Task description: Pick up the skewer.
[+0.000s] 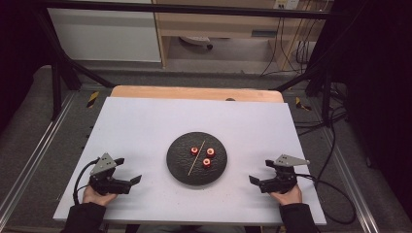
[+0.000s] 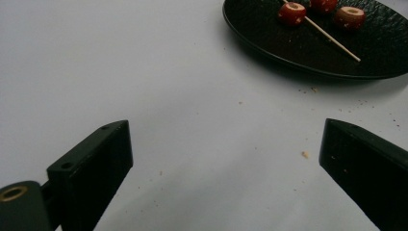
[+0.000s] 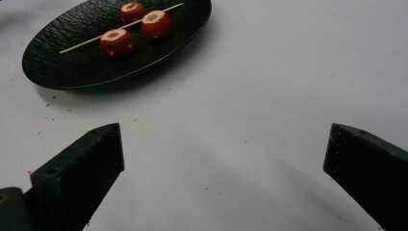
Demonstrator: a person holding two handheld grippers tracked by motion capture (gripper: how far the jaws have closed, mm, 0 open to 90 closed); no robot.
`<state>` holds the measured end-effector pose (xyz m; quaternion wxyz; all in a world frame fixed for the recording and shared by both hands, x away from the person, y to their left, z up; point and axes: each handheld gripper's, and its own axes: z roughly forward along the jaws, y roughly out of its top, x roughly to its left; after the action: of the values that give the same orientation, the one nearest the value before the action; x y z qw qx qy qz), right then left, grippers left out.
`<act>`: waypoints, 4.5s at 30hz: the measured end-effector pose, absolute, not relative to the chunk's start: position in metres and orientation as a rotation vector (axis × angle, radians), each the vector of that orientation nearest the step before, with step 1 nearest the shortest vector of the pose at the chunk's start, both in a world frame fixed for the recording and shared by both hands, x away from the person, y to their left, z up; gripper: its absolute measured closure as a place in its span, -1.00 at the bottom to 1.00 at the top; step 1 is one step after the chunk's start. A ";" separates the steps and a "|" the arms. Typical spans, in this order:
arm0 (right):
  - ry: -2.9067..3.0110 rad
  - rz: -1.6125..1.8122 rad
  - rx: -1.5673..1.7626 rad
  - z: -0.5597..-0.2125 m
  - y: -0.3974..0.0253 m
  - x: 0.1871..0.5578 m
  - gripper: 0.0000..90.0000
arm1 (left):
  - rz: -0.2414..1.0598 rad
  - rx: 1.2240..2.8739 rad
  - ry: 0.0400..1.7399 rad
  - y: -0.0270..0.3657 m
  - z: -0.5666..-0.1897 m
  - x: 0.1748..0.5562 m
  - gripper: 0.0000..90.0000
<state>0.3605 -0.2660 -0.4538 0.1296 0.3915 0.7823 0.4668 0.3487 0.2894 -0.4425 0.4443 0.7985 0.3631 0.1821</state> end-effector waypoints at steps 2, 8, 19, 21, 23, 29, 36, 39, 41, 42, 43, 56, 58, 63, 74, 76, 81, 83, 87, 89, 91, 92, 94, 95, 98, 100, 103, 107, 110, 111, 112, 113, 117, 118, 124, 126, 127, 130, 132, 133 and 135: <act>2.276 1.360 1.138 -0.453 -0.266 0.360 -0.98 | 0.451 1.976 0.902 0.289 -0.442 0.349 -0.90; 2.277 1.368 1.134 -0.453 -0.266 0.360 -0.98 | 0.454 1.977 0.906 0.287 -0.440 0.348 -0.90; 2.271 1.392 1.135 -0.451 -0.267 0.359 -0.98 | 0.451 1.983 0.924 0.279 -0.436 0.350 -0.90; 2.273 1.387 1.133 -0.451 -0.267 0.360 -0.98 | 0.462 1.996 0.920 0.274 -0.434 0.350 -0.90; 2.273 1.385 1.132 -0.451 -0.267 0.360 -0.98 | 0.463 2.007 0.914 0.268 -0.432 0.350 -0.90; 2.269 1.376 1.137 -0.451 -0.267 0.359 -0.98 | 0.467 2.023 0.906 0.250 -0.424 0.348 -0.89; 2.271 1.363 1.141 -0.451 -0.267 0.359 -0.98 | 0.447 2.001 0.910 0.230 -0.413 0.347 -0.86; 2.274 1.354 1.141 -0.451 -0.267 0.360 -0.98 | 0.438 1.997 0.912 0.225 -0.409 0.349 -0.85; 2.275 1.350 1.140 -0.451 -0.267 0.360 -0.98 | 0.445 2.017 0.908 0.215 -0.406 0.352 -0.85; 2.276 1.349 1.140 -0.451 -0.267 0.360 -0.98 | 0.443 2.020 0.910 0.211 -0.405 0.353 -0.85; 2.275 1.349 1.141 -0.451 -0.267 0.360 -0.98 | 0.439 2.023 0.910 0.208 -0.405 0.355 -0.84; 2.275 1.339 1.147 -0.450 -0.267 0.360 -0.98 | 0.434 2.068 0.890 0.155 -0.406 0.368 -0.66; 2.277 1.338 1.145 -0.451 -0.266 0.360 -0.98 | 0.427 2.070 0.893 0.148 -0.408 0.371 -0.63; 2.278 1.334 1.142 -0.451 -0.266 0.360 -0.98 | 0.418 2.079 0.908 0.127 -0.414 0.377 -0.47; 2.280 1.329 1.142 -0.451 -0.266 0.360 -0.98 | 0.392 2.133 0.978 0.104 -0.427 0.388 0.05; 2.281 1.327 1.141 -0.451 -0.266 0.360 -0.98 | 0.390 2.138 0.982 0.101 -0.429 0.388 0.16; 2.278 1.330 1.141 -0.451 -0.266 0.360 -0.98 | 0.403 2.159 1.003 0.094 -0.435 0.388 0.40; 2.279 1.329 1.143 -0.451 -0.266 0.359 -0.98 | 0.404 2.157 1.007 0.093 -0.437 0.387 0.47; 2.279 1.327 1.141 -0.451 -0.266 0.360 -0.98 | 0.405 2.163 1.006 0.089 -0.440 0.385 0.61; 2.279 1.326 1.139 -0.451 -0.266 0.360 -0.98 | 0.409 2.159 1.009 0.088 -0.440 0.385 0.67; 2.278 1.326 1.137 -0.451 -0.266 0.360 -0.98 | 0.416 2.145 1.020 0.087 -0.441 0.384 0.74; 2.278 1.326 1.137 -0.451 -0.266 0.360 -0.98 | 0.416 2.145 1.020 0.087 -0.441 0.384 0.76; 2.279 1.325 1.139 -0.451 -0.266 0.359 -0.98 | 0.419 2.147 1.024 0.086 -0.442 0.383 0.78; 2.279 1.324 1.134 -0.451 -0.266 0.360 -0.98 | 0.426 2.147 1.028 0.086 -0.443 0.383 0.82; 2.280 1.322 1.136 -0.451 -0.266 0.360 -0.98 | 0.438 2.142 1.036 0.086 -0.443 0.383 0.89; 2.281 1.321 1.136 -0.451 -0.266 0.360 -0.98 | 0.438 2.134 1.047 0.086 -0.443 0.383 0.92; 2.279 1.321 1.134 -0.451 -0.265 0.360 -0.98 | 0.441 2.119 1.063 0.085 -0.444 0.383 0.94; 2.280 1.320 1.129 -0.451 -0.265 0.360 -0.98 | 0.442 2.109 1.069 0.086 -0.445 0.382 0.94; 2.281 1.319 1.126 -0.451 -0.265 0.360 -0.98 | 0.438 2.097 1.071 0.088 -0.445 0.382 0.95; 2.281 1.319 1.126 -0.451 -0.265 0.360 -0.98 | 0.440 2.092 1.067 0.088 -0.444 0.382 0.95; 2.281 1.315 1.125 -0.451 -0.265 0.360 -0.98 | 0.441 2.091 1.064 0.089 -0.444 0.381 0.95; 2.281 1.317 1.126 -0.451 -0.265 0.360 -0.98 | 0.443 2.085 1.058 0.090 -0.442 0.381 0.95; 2.281 1.314 1.116 -0.450 -0.265 0.359 -0.97 | 0.440 2.061 1.047 0.094 -0.439 0.380 0.95; 2.281 1.311 1.112 -0.450 -0.264 0.359 -0.97 | 0.439 2.057 1.045 0.095 -0.437 0.379 0.95; 2.299 1.266 1.057 -0.446 -0.258 0.358 -0.97 | 0.392 2.044 1.009 0.109 -0.431 0.379 0.95; 2.313 1.225 1.019 -0.443 -0.252 0.358 -0.97 | 0.360 2.045 0.982 0.117 -0.427 0.379 0.95; 2.314 1.218 1.008 -0.442 -0.250 0.358 -0.97 | 0.354 2.047 0.975 0.119 -0.426 0.379 0.95; 2.325 1.184 0.957 -0.438 -0.244 0.358 -0.97 | 0.353 2.068 0.947 0.124 -0.423 0.378 0.95; 2.329 1.172 0.929 -0.436 -0.239 0.357 -0.96 | 0.352 2.087 0.924 0.126 -0.422 0.378 0.95; 2.331 1.167 0.908 -0.435 -0.237 0.357 -0.96 | 0.353 2.095 0.911 0.127 -0.421 0.377 0.95; 2.338 1.156 0.876 -0.433 -0.233 0.356 -0.95 | 0.355 2.111 0.886 0.129 -0.419 0.376 0.95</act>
<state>0.3564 -0.2330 -0.4331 0.1940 0.3123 0.8337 0.4121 0.3760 0.1285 -0.4192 0.4009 0.8348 0.3503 0.1404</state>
